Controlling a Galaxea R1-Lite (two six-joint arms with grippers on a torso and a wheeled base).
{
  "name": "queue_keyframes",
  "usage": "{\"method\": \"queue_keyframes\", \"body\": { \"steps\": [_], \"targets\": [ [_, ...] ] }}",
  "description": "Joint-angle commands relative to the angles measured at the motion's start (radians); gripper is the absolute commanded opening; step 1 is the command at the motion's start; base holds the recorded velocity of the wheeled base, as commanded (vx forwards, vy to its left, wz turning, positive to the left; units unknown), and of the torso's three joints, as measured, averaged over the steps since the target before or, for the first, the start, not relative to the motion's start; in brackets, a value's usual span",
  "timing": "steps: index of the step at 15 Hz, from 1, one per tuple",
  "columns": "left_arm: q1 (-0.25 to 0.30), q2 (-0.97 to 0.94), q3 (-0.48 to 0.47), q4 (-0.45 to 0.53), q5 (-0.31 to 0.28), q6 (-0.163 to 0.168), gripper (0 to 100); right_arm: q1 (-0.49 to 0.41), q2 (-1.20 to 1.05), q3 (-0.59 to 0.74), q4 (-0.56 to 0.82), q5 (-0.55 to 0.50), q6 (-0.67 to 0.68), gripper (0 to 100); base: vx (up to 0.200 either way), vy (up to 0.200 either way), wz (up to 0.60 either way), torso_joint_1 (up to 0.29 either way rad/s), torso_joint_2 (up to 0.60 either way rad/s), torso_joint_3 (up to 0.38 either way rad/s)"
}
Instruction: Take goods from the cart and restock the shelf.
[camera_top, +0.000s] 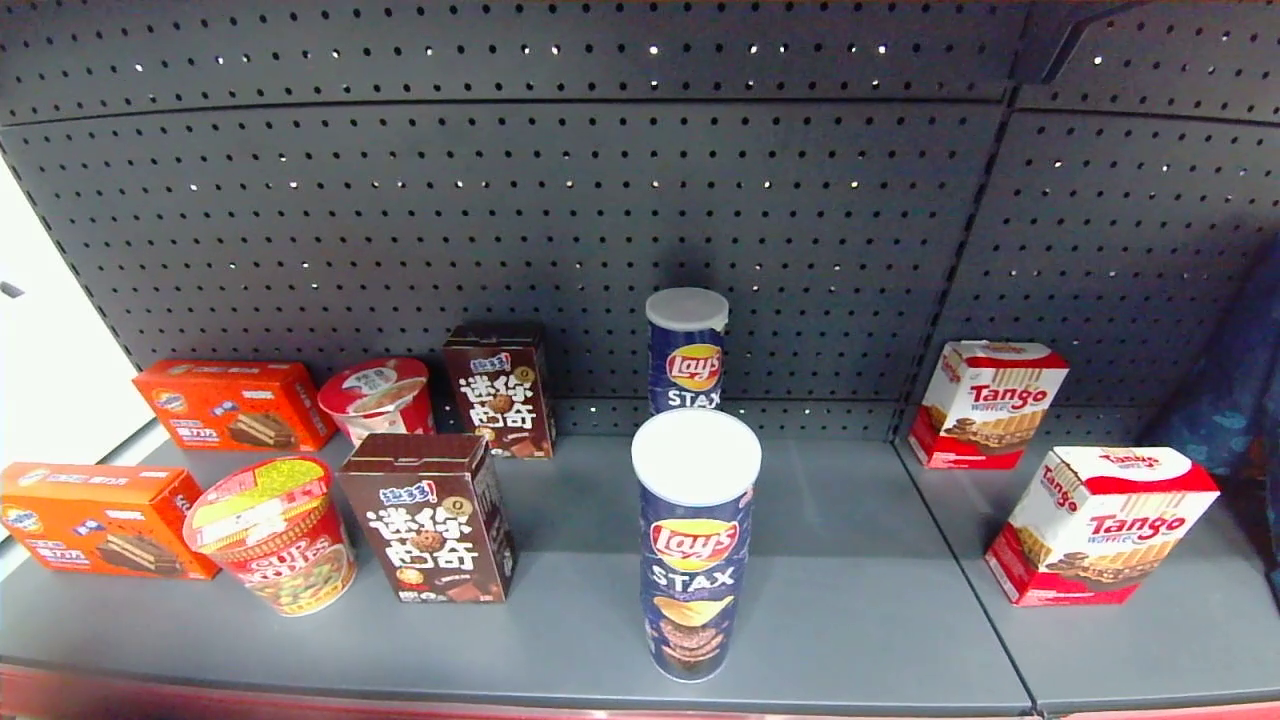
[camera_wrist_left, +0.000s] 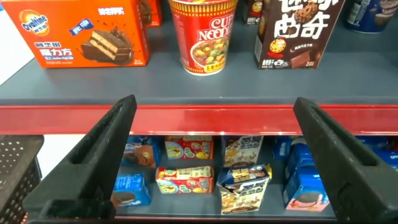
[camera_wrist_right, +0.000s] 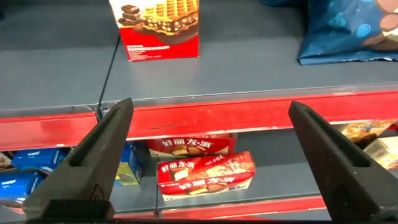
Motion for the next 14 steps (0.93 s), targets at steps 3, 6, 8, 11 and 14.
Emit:
{"method": "queue_keyframes", "body": {
  "steps": [3,6,8,11,14],
  "targets": [
    [0.0,0.001,0.0,-0.001,-0.001,0.001,100,0.0,0.003,0.0,0.0,0.001,0.0,100,0.0,0.0,0.0,0.0,0.0,0.0],
    [0.0,0.001,0.0,-0.001,-0.001,0.002,100,0.0,0.003,0.0,0.0,0.0,0.0,100,0.0,0.0,0.0,0.0,0.0,0.0],
    [0.0,0.001,0.0,-0.001,-0.002,0.002,100,0.0,0.003,0.0,0.0,0.0,0.0,100,0.0,0.0,0.0,0.0,0.0,0.0],
    [0.0,0.001,0.0,-0.001,0.001,-0.001,100,0.0,0.003,0.0,0.0,0.0,0.001,100,0.0,0.0,0.0,0.0,0.0,0.0],
    [0.0,0.003,0.0,-0.001,-0.002,0.002,100,0.0,0.003,0.0,0.0,0.001,0.0,100,0.0,0.0,0.0,0.0,0.0,0.0]
  ]
}}
